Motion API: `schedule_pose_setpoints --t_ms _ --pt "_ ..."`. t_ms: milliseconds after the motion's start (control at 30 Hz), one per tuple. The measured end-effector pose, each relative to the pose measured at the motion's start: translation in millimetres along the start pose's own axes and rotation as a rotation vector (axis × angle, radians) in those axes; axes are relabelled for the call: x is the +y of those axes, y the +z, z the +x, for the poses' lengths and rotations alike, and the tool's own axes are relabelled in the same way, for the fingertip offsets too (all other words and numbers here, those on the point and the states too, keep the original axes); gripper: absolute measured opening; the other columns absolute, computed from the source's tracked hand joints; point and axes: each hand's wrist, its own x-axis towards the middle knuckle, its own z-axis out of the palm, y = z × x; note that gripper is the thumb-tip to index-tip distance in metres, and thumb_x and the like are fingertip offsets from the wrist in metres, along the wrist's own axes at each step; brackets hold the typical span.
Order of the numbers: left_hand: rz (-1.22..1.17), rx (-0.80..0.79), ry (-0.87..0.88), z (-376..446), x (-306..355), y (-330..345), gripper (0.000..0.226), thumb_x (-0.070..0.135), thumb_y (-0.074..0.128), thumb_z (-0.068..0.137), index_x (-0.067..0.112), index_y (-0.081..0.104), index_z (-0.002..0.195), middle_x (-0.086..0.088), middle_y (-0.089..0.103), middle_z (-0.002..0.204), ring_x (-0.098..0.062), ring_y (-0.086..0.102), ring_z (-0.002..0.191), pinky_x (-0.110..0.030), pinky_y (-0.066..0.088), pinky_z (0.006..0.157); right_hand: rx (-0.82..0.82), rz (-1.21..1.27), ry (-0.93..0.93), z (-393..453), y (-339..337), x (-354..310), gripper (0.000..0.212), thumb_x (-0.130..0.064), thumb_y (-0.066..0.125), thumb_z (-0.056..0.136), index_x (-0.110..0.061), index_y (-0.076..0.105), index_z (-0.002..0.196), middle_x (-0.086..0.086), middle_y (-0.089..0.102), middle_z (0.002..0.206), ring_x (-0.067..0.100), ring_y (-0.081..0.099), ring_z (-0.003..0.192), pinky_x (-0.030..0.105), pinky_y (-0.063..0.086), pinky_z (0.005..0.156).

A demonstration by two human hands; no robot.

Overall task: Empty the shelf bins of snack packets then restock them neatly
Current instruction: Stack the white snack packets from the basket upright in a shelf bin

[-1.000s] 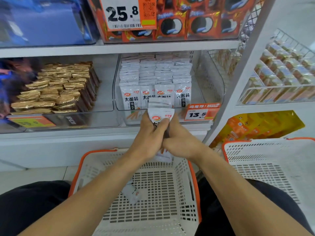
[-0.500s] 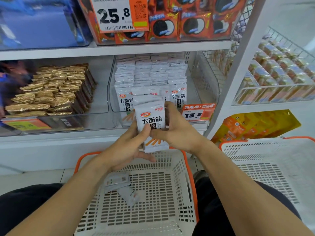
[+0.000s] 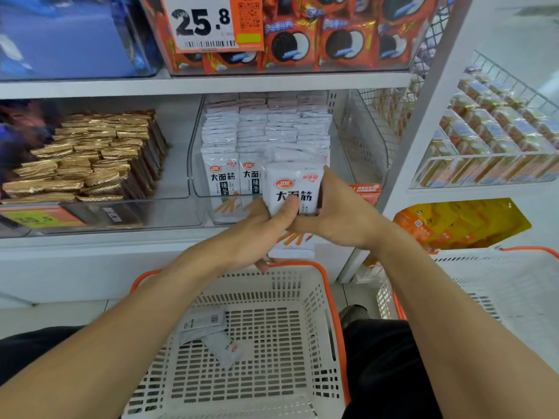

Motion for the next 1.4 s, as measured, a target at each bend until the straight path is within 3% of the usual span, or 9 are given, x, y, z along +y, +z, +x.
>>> schedule_pose_setpoints --t_ms 100,200,300,500,633,833,1067,1233,1400 --pt "0.213 0.102 0.006 12.2 26.4 -0.7 0.082 0.079 0.023 0.084 0.016 0.033 0.136 0.006 0.057 0.123 -0.011 0.071 0.073 -0.023 0.055 0.063 0.089 0.047 -0.018 -0.4 -26.1 -8.6 0.064 0.002 0.087 0.070 -0.005 0.059 0.127 -0.002 0.075 0.109 0.010 0.072 0.098 0.026 0.060 0.079" --pt "0.134 0.181 0.147 25.4 38.0 -5.7 0.077 0.080 0.044 0.073 0.022 0.048 0.123 0.012 0.064 0.114 -0.002 0.064 0.090 -0.019 0.048 0.068 0.137 0.090 -0.086 -4.7 -46.3 -13.2 0.052 0.006 0.088 0.067 -0.002 0.067 0.114 -0.010 0.078 0.094 0.005 0.074 0.088 0.017 0.056 0.070" --pt "0.029 0.208 0.246 31.7 35.4 -6.5 0.058 0.077 0.062 0.067 0.032 0.059 0.103 0.014 0.070 0.095 0.006 0.066 0.076 -0.012 0.047 0.057 0.174 0.058 -0.140 -10.0 -52.8 -12.2 0.069 0.001 0.093 0.059 -0.001 0.064 0.121 -0.005 0.077 0.102 0.007 0.073 0.097 0.019 0.057 0.074" --pt "-0.092 0.087 0.232 37.5 17.9 -2.1 0.061 0.075 0.073 0.064 0.027 0.070 0.102 0.007 0.077 0.093 -0.011 0.074 0.083 -0.036 0.056 0.074 0.003 0.317 0.108 -18.5 -79.5 -12.2 0.094 -0.039 0.096 0.047 -0.019 0.056 0.128 0.006 0.068 0.122 0.028 0.073 0.102 0.043 0.063 0.071" --pt "0.109 0.014 0.267 39.8 15.8 -5.4 0.068 0.077 0.071 0.061 0.024 0.069 0.104 0.001 0.076 0.097 -0.019 0.074 0.087 -0.052 0.058 0.085 -0.192 0.169 0.282 -9.8 -87.8 -25.6 0.089 -0.029 0.086 0.056 -0.024 0.048 0.136 0.004 0.065 0.127 0.029 0.073 0.100 0.044 0.063 0.069" --pt "0.227 -0.052 0.325 42.1 23.9 -10.0 0.052 0.068 0.077 0.070 0.021 0.061 0.084 0.013 0.062 0.068 -0.003 0.056 0.061 -0.019 0.040 0.056 -0.360 0.054 0.332 0.8 -85.4 -21.5 0.068 -0.012 0.086 0.064 -0.010 0.058 0.126 0.012 0.073 0.114 0.032 0.071 0.105 0.060 0.056 0.089" --pt "0.087 0.103 0.451 57.9 44.9 -14.8 0.046 0.067 0.062 0.070 0.027 0.064 0.092 0.021 0.070 0.083 0.002 0.064 0.077 -0.017 0.048 0.069 0.038 -0.320 0.024 -7.1 -107.2 -39.8 0.039 -0.017 0.089 0.070 -0.025 0.063 0.097 -0.012 0.074 0.086 0.002 0.070 0.079 0.012 0.051 0.061" --pt "0.164 0.599 0.457 99.7 33.2 -25.4 0.016 0.029 0.060 0.098 0.021 0.064 0.112 0.010 0.063 0.109 -0.009 0.058 0.105 -0.019 0.038 0.087 0.502 -0.608 -0.279 -16.9 -121.8 -26.3 0.044 -0.027 0.088 0.069 -0.035 0.059 0.101 -0.019 0.063 0.086 -0.004 0.061 0.076 0.007 0.046 0.062" --pt "0.961 0.410 0.455 145.5 49.1 -25.8 0.098 0.073 0.063 0.079 0.018 0.030 0.153 -0.004 0.032 0.155 -0.028 0.025 0.145 -0.037 0.017 0.115 0.697 -0.994 -0.544 -9.6 -114.3 11.4 0.048 -0.007 0.085 0.076 -0.022 0.063 0.116 0.006 0.071 0.088 0.029 0.066 0.070 0.035 0.053 0.060"
